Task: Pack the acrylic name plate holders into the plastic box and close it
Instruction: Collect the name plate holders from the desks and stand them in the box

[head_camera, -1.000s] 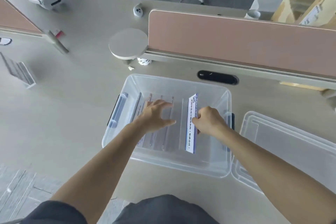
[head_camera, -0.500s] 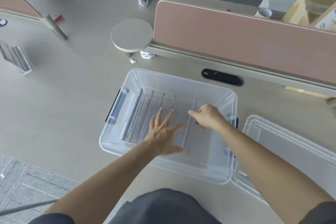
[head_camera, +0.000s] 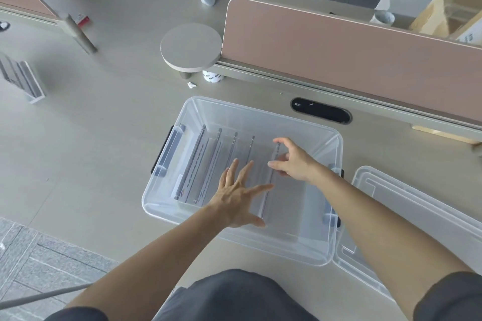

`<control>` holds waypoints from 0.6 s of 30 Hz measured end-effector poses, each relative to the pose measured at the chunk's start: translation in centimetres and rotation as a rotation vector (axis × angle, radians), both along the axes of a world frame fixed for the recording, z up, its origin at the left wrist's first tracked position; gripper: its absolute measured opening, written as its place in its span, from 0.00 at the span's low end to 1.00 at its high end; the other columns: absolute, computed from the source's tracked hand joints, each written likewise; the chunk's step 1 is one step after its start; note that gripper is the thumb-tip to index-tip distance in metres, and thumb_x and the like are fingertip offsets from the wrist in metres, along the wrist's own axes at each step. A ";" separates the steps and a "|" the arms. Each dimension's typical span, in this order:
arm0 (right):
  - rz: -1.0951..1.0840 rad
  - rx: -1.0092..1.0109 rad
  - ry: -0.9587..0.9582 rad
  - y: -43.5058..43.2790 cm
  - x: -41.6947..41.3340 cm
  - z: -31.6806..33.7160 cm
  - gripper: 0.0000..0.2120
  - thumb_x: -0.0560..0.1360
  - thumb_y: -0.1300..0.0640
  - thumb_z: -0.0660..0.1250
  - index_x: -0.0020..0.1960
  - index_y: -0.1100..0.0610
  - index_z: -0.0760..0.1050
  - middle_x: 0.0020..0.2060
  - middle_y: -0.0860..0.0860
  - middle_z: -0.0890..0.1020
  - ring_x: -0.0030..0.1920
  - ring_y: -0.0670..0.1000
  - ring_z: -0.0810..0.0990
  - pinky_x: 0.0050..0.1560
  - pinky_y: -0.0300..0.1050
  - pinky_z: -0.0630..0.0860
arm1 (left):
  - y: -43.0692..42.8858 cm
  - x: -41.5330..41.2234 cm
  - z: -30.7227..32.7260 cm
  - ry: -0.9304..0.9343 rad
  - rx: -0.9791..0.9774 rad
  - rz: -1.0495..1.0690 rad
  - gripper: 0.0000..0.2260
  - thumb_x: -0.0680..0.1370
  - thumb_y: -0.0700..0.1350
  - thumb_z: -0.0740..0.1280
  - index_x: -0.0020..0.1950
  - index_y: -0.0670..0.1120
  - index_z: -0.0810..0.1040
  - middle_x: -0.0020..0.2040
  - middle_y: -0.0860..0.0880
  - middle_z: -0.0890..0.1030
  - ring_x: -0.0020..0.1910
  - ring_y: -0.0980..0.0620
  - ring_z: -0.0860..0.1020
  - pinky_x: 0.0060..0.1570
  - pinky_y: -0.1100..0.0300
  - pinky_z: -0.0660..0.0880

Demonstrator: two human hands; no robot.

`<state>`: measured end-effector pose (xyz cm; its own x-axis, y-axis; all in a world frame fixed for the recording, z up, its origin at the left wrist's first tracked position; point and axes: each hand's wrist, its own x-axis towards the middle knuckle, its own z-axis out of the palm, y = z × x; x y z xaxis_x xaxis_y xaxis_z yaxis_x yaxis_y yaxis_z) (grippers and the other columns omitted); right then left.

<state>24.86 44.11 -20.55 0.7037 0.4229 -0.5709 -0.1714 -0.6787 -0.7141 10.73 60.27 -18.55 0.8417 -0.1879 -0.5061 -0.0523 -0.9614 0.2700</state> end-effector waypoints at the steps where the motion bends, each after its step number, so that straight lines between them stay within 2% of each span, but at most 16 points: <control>1: 0.003 0.008 0.000 0.2 -0.1 -0.1 0.29 0.72 0.54 0.75 0.68 0.43 0.65 0.37 0.52 0.80 0.32 0.50 0.78 0.37 0.44 0.76 | 0.2 -0.1 0.0 -0.005 0.003 -0.004 0.40 0.68 0.69 0.68 0.74 0.70 0.49 0.78 0.47 0.33 0.72 0.36 0.27 0.68 0.38 0.33; 3: -0.014 0.031 0.009 0.5 -0.2 -0.4 0.29 0.72 0.54 0.76 0.67 0.43 0.66 0.37 0.51 0.80 0.34 0.51 0.79 0.42 0.49 0.80 | 0.4 -0.2 0.1 -0.015 0.020 -0.007 0.40 0.67 0.69 0.68 0.73 0.70 0.50 0.78 0.48 0.33 0.72 0.36 0.27 0.67 0.37 0.32; 6: -0.036 0.060 0.021 1.0 -0.3 -0.9 0.27 0.70 0.53 0.77 0.62 0.39 0.67 0.39 0.52 0.81 0.36 0.52 0.81 0.49 0.54 0.81 | 0.7 -0.3 0.1 -0.021 0.040 0.010 0.41 0.66 0.69 0.69 0.73 0.70 0.50 0.77 0.48 0.32 0.71 0.36 0.26 0.67 0.37 0.31; 16: -0.023 0.055 -0.005 1.9 -0.5 -0.9 0.26 0.71 0.54 0.77 0.63 0.43 0.67 0.46 0.57 0.83 0.40 0.52 0.82 0.48 0.49 0.80 | 1.6 -0.7 0.1 -0.002 -0.007 0.069 0.40 0.66 0.68 0.71 0.72 0.71 0.52 0.77 0.48 0.32 0.72 0.37 0.26 0.68 0.37 0.33; 18: -0.032 0.062 -0.007 1.9 -0.5 -0.9 0.27 0.71 0.54 0.77 0.63 0.43 0.67 0.47 0.58 0.83 0.40 0.53 0.82 0.48 0.51 0.80 | 1.6 -0.7 0.0 -0.007 -0.001 0.067 0.40 0.66 0.68 0.71 0.72 0.71 0.52 0.77 0.48 0.33 0.72 0.37 0.27 0.69 0.36 0.34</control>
